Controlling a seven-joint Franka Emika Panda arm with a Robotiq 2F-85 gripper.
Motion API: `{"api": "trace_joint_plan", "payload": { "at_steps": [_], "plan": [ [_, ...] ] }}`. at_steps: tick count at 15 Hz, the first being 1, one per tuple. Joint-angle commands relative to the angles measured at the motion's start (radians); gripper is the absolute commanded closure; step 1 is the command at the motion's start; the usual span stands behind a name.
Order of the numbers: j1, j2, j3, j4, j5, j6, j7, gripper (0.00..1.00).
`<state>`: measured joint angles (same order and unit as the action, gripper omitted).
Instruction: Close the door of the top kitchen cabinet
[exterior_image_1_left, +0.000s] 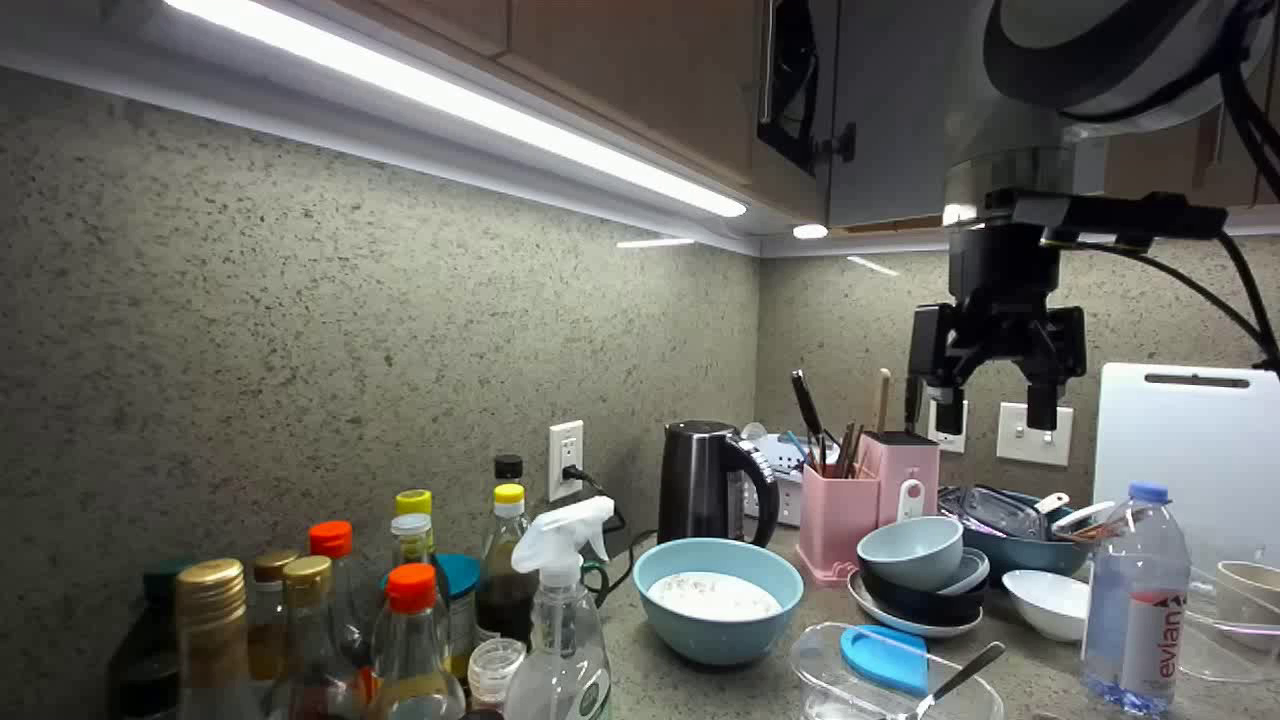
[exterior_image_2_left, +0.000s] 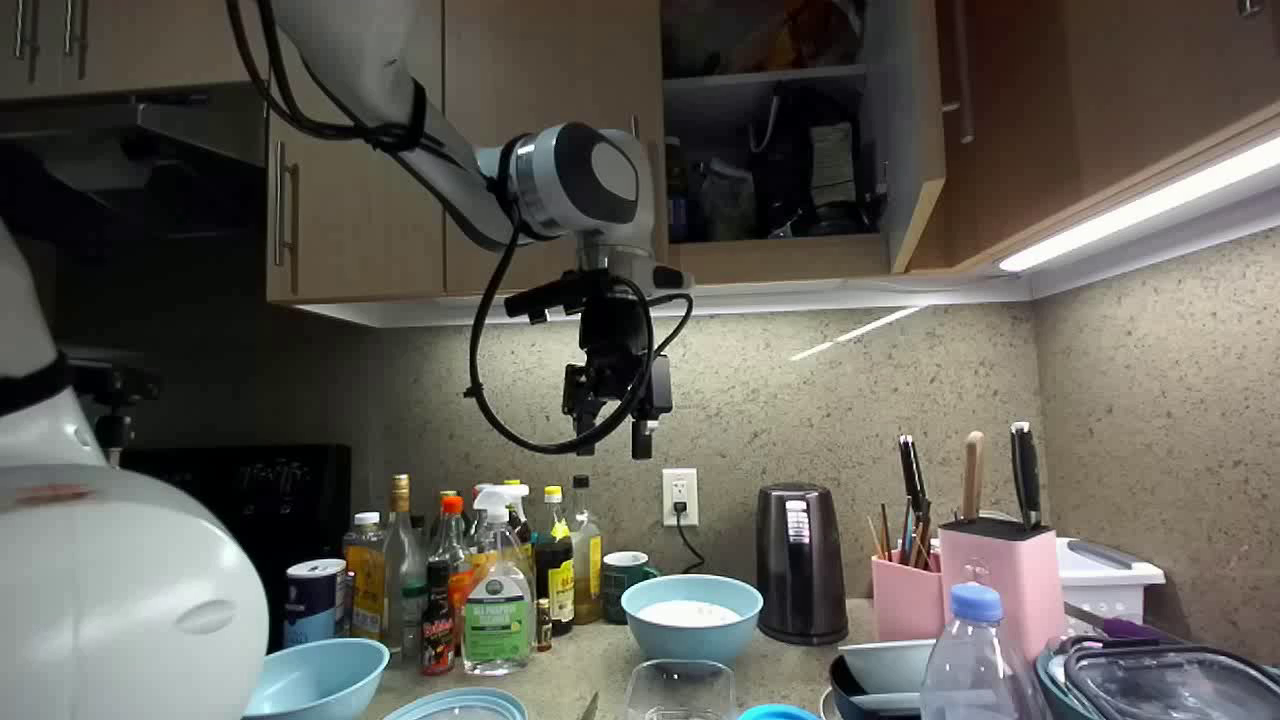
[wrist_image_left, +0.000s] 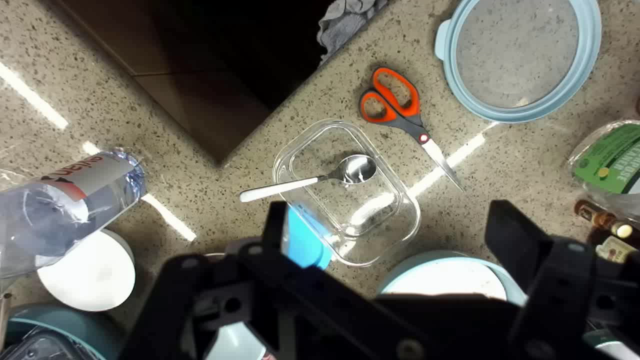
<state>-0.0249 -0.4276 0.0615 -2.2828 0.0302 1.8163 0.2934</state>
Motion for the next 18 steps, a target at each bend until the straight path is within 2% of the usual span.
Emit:
{"api": "trace_joint_plan", "payload": {
  "at_steps": [1, 10, 14, 18],
  "plan": [
    [-0.001, 0.001, 0.000, 0.002, 0.000, -0.003, 0.000, 0.00],
    [-0.010, -0.018, -0.005, -0.002, 0.004, 0.015, 0.016, 0.00],
    [-0.071, -0.127, -0.057, -0.041, 0.013, 0.022, 0.092, 0.00],
    [-0.164, -0.244, -0.108, -0.080, 0.010, 0.009, 0.155, 0.00]
  ]
}}
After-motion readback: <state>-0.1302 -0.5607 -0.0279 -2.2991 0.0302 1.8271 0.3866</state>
